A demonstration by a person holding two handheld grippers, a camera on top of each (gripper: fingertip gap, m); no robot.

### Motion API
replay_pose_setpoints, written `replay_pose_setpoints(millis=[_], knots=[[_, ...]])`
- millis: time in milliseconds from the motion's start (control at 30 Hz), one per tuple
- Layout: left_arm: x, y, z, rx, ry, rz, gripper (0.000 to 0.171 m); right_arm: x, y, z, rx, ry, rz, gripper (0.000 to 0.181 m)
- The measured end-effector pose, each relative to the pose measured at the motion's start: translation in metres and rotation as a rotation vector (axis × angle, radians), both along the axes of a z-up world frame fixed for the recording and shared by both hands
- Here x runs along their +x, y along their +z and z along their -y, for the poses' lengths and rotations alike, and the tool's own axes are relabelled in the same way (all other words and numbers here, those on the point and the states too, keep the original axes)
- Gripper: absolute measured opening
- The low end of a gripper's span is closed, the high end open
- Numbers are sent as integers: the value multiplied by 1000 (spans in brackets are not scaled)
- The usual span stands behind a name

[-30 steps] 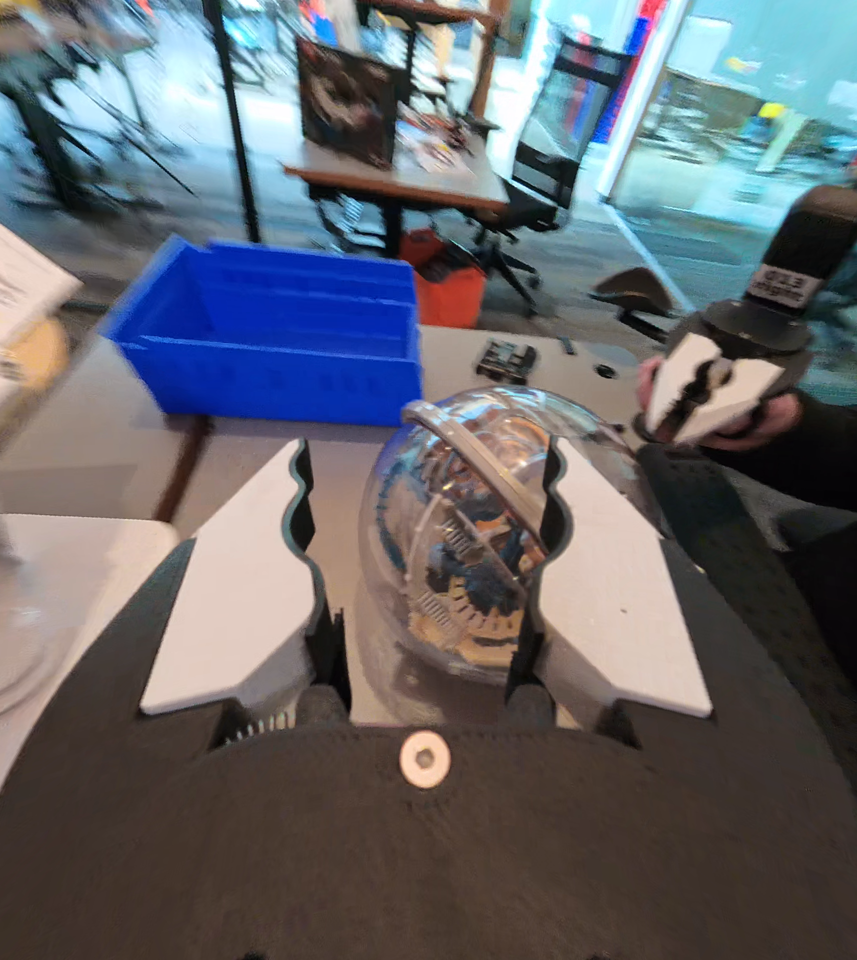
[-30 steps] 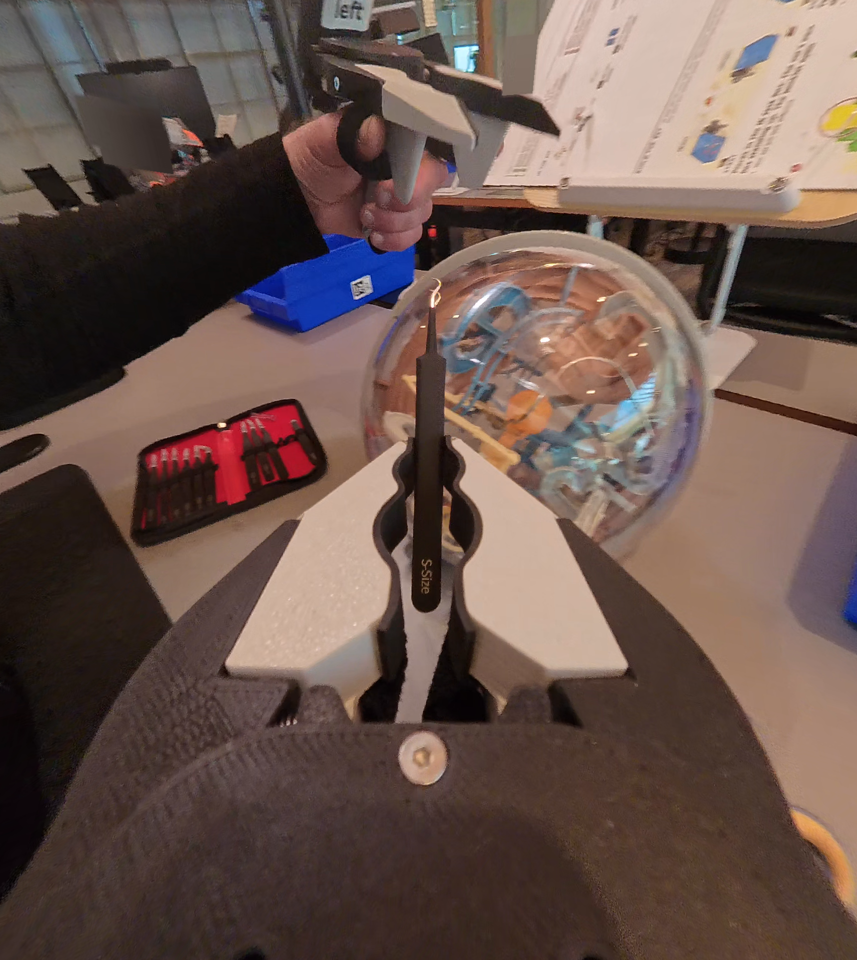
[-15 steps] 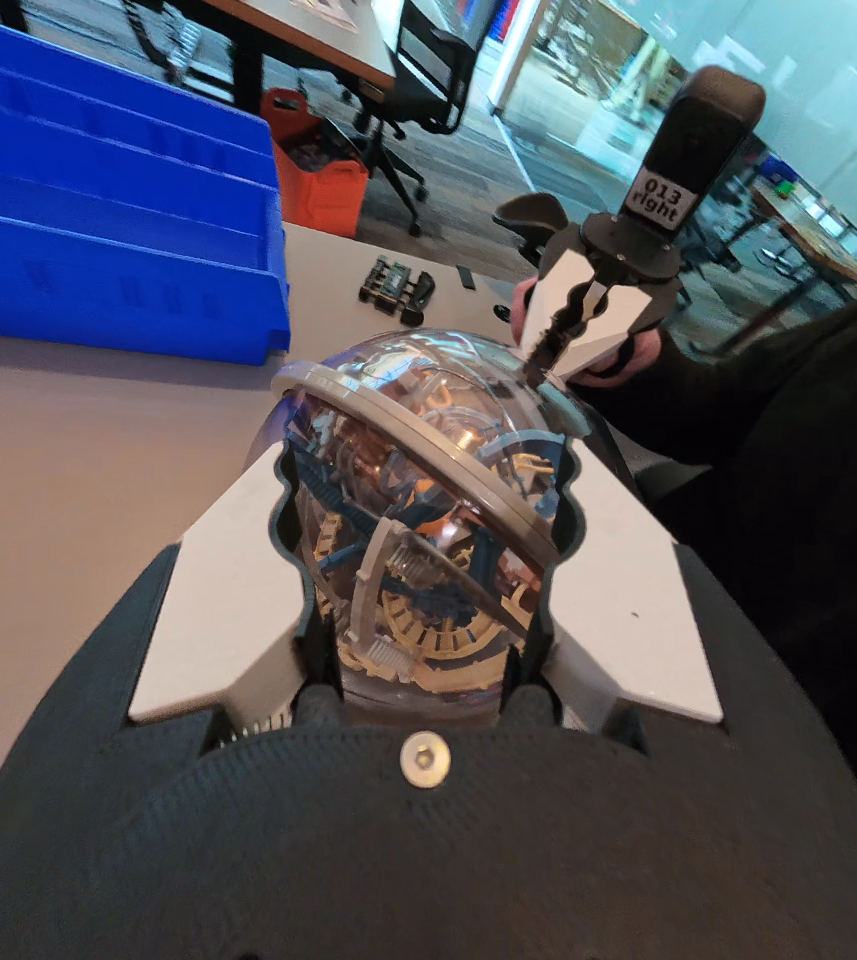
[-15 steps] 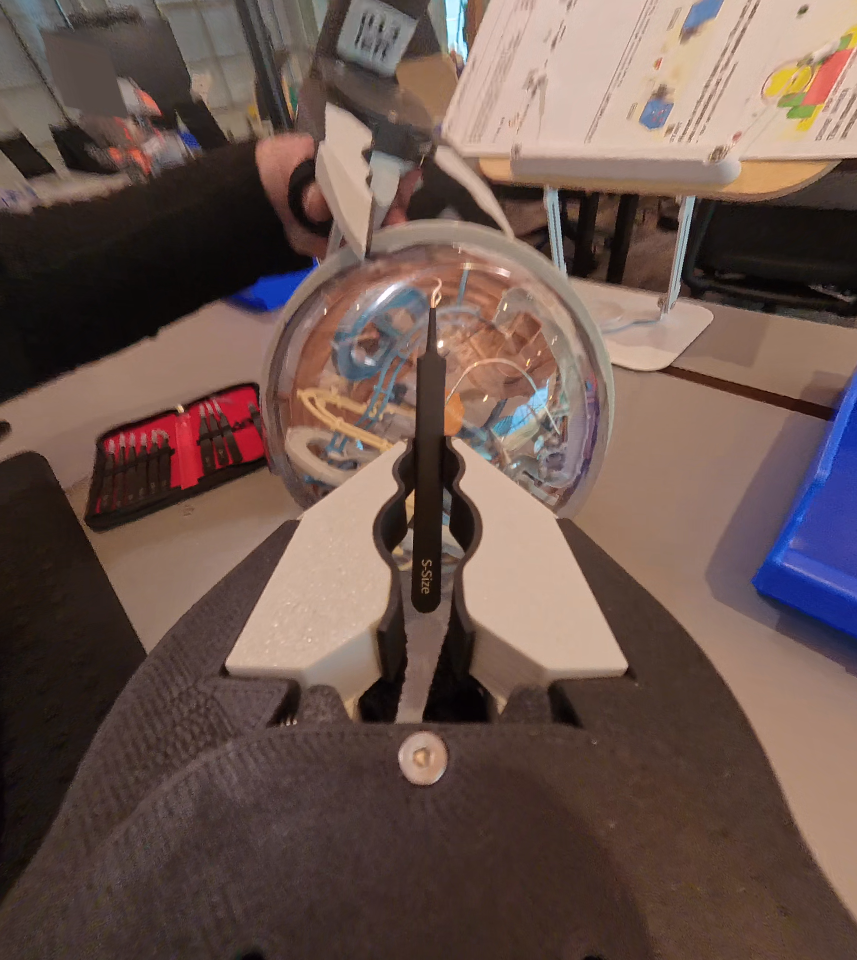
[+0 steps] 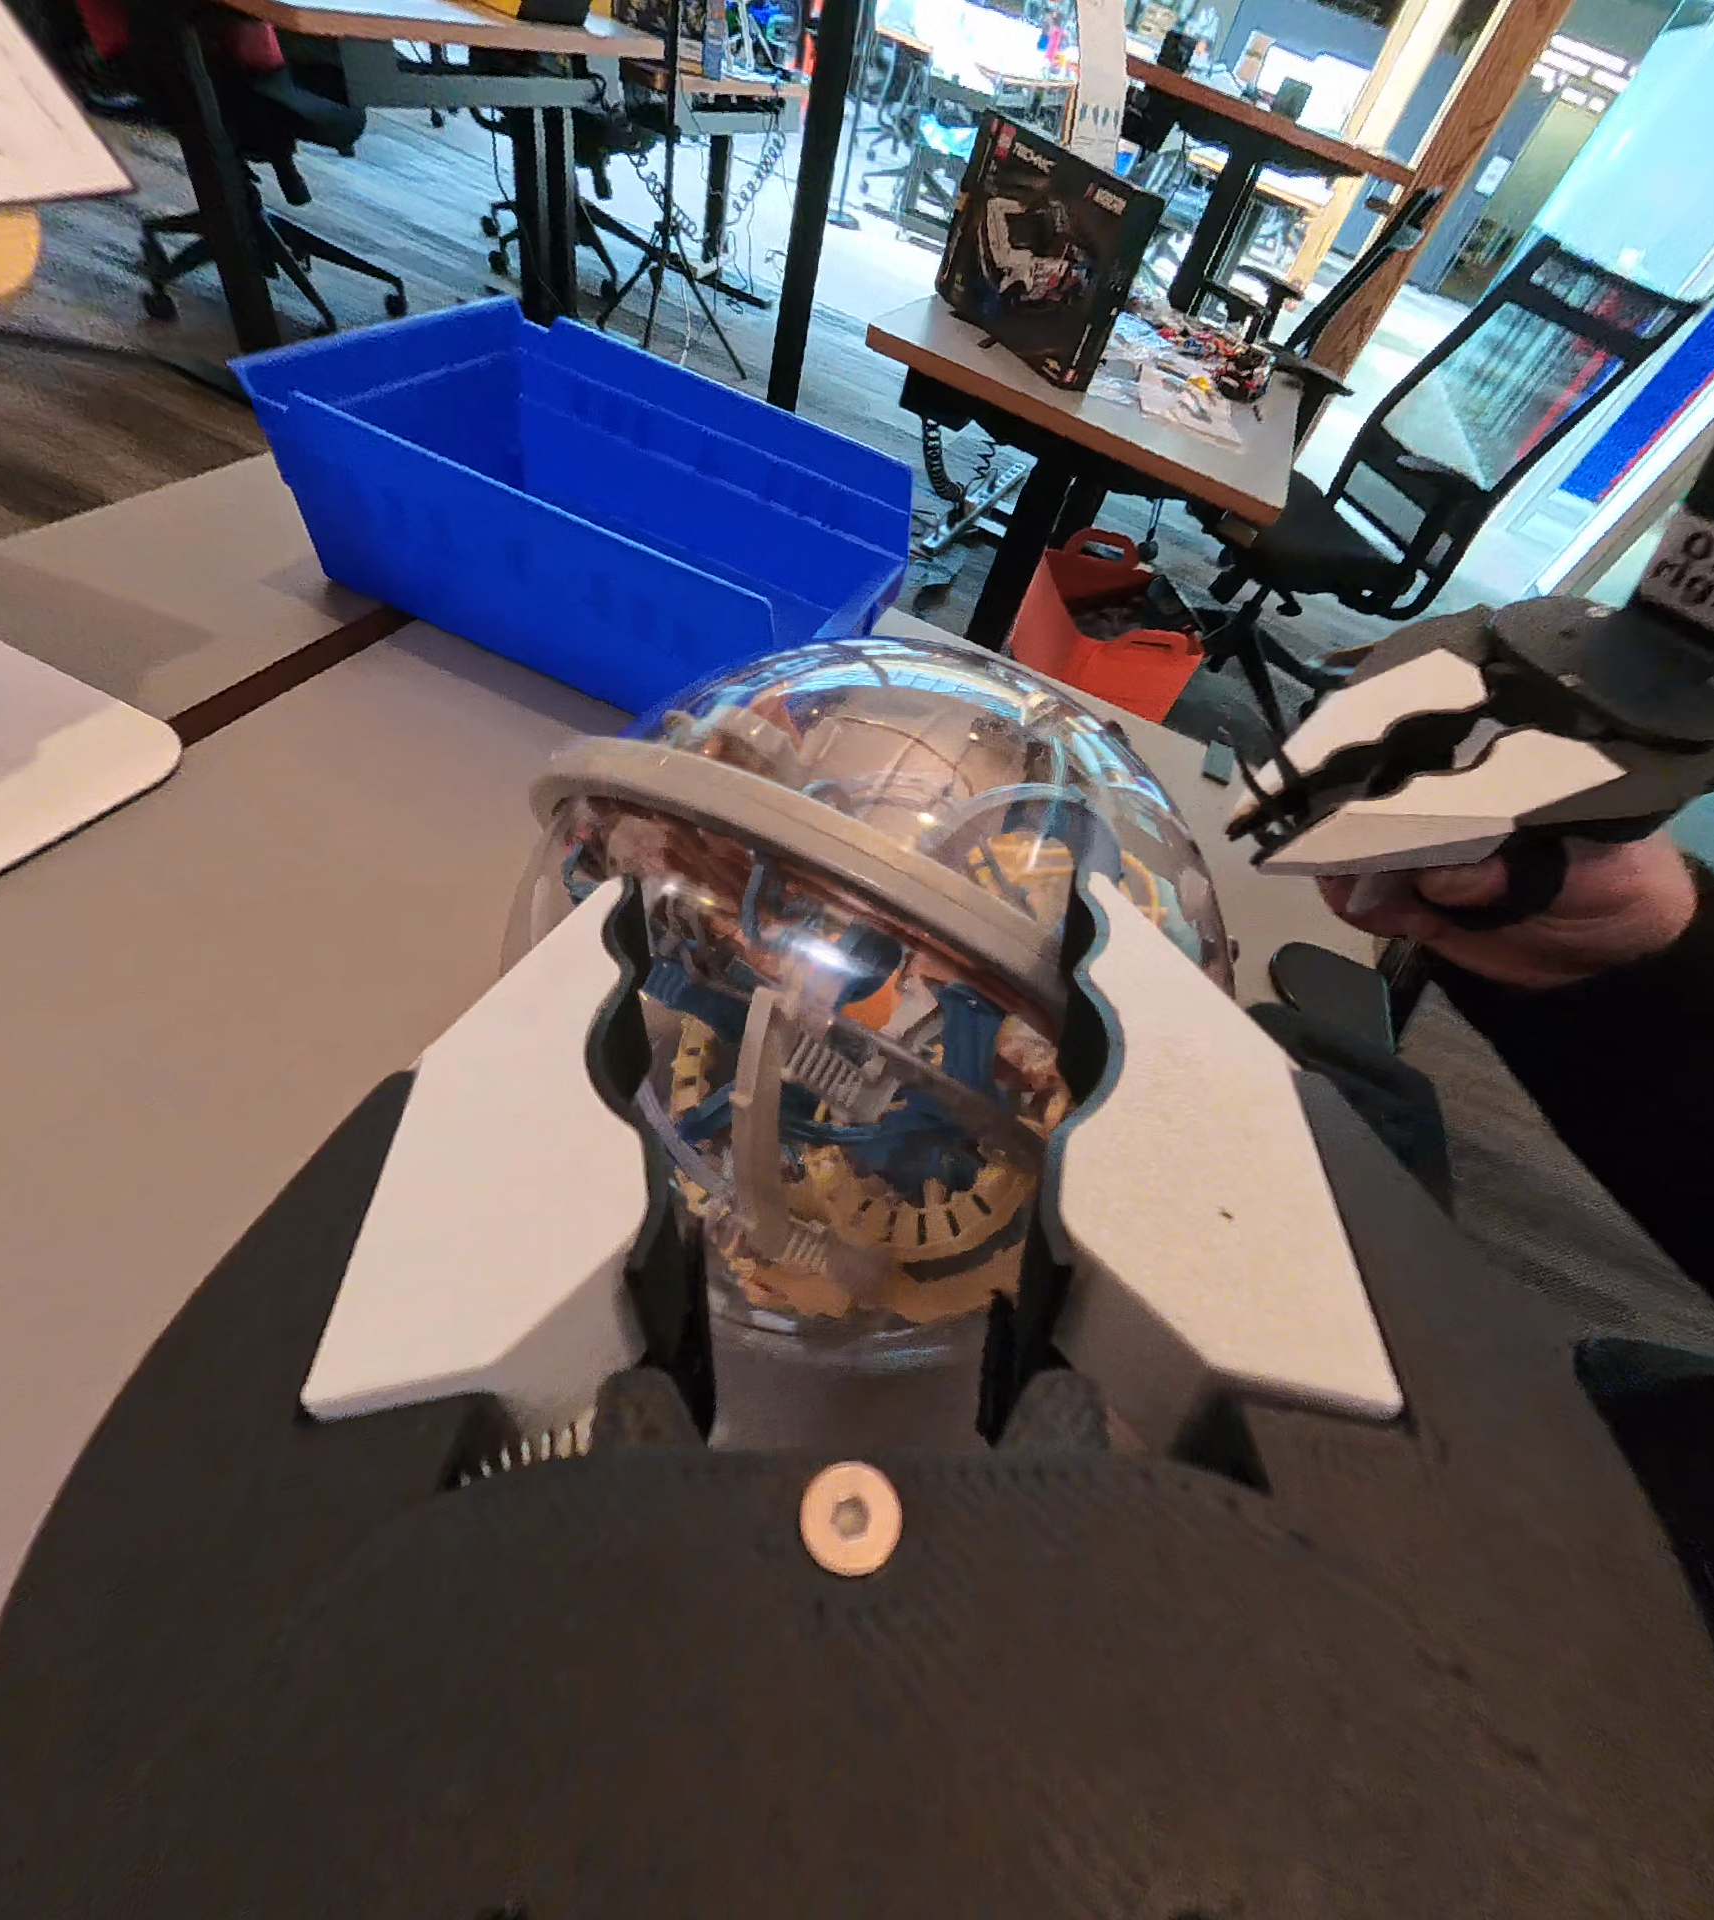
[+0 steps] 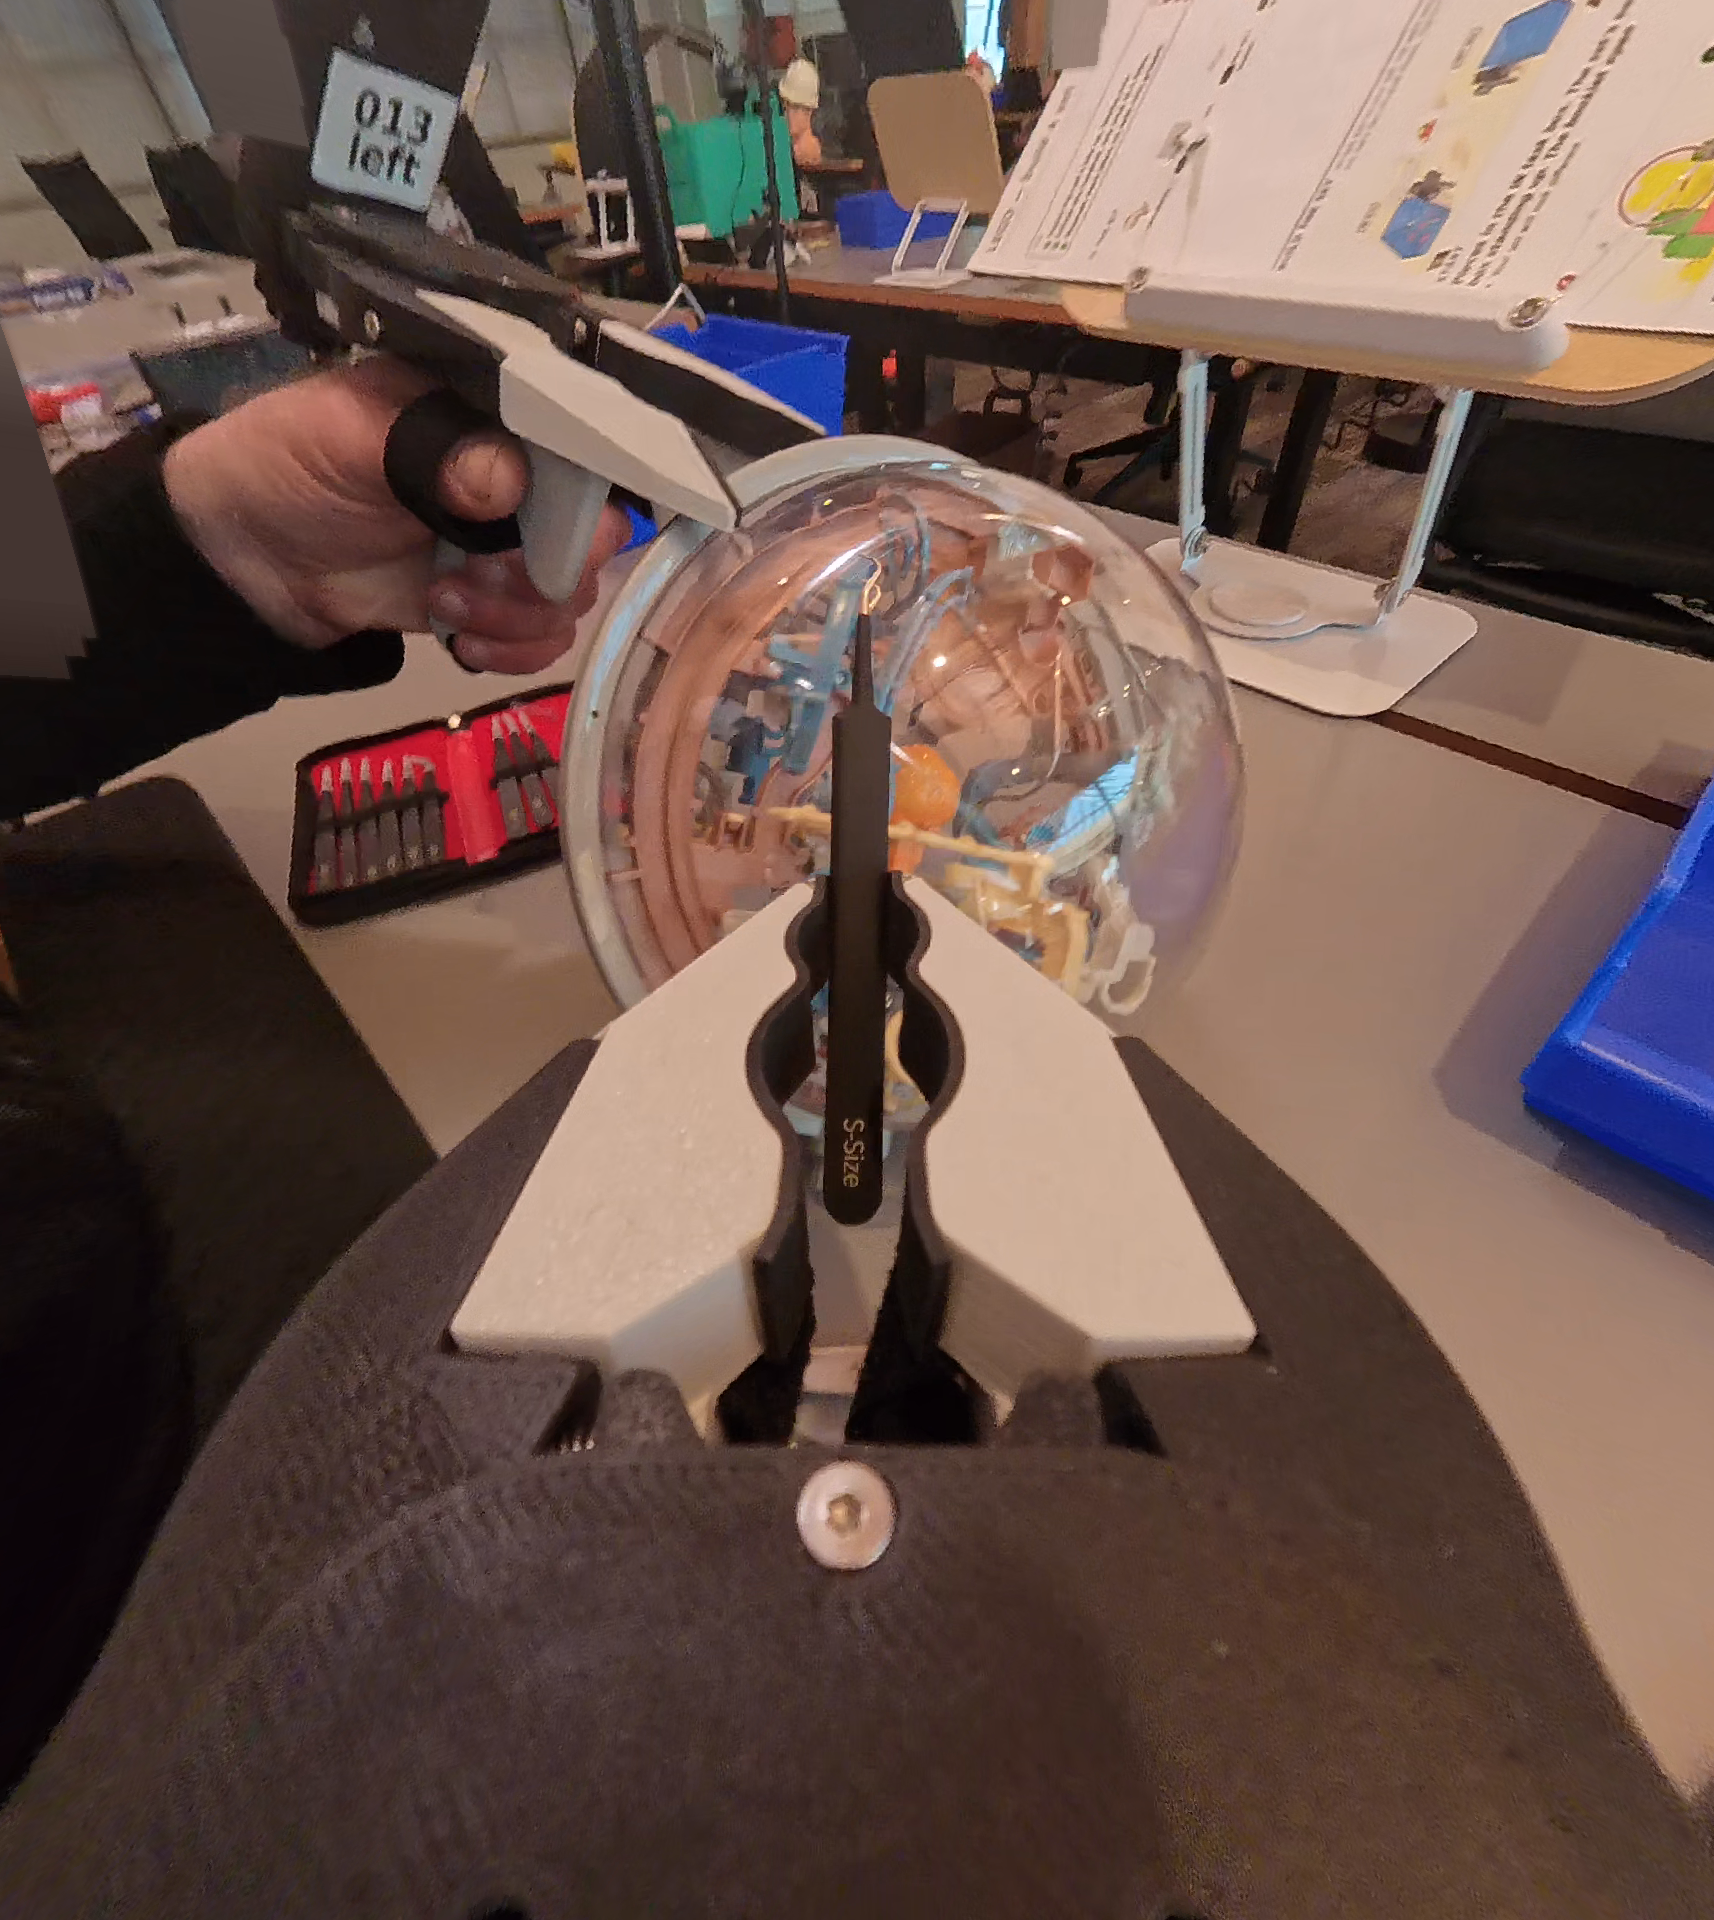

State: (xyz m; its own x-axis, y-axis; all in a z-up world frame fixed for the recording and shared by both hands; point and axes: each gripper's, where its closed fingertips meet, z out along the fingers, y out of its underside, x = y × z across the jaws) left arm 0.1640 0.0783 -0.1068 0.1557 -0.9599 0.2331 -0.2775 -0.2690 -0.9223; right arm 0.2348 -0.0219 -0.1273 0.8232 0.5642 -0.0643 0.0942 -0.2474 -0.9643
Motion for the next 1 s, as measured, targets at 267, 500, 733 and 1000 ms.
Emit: replay_pose_setpoints(millis=[267, 500, 733, 1000], knots=[[11, -6, 12, 154, -163, 0, 107, -41, -18, 29, -50, 87, 69, 6], [15, -5, 12, 141, -148, 37, 107, -51, -29, 26, -57, 96, 114, 6], [18, -3, 12, 152, -131, 42, 105, -51, -31, 18, -73, 89, 162, 7], [17, -3, 13, 161, -119, 47, 104, -51, -31, 18, -80, 82, 219, 6]])
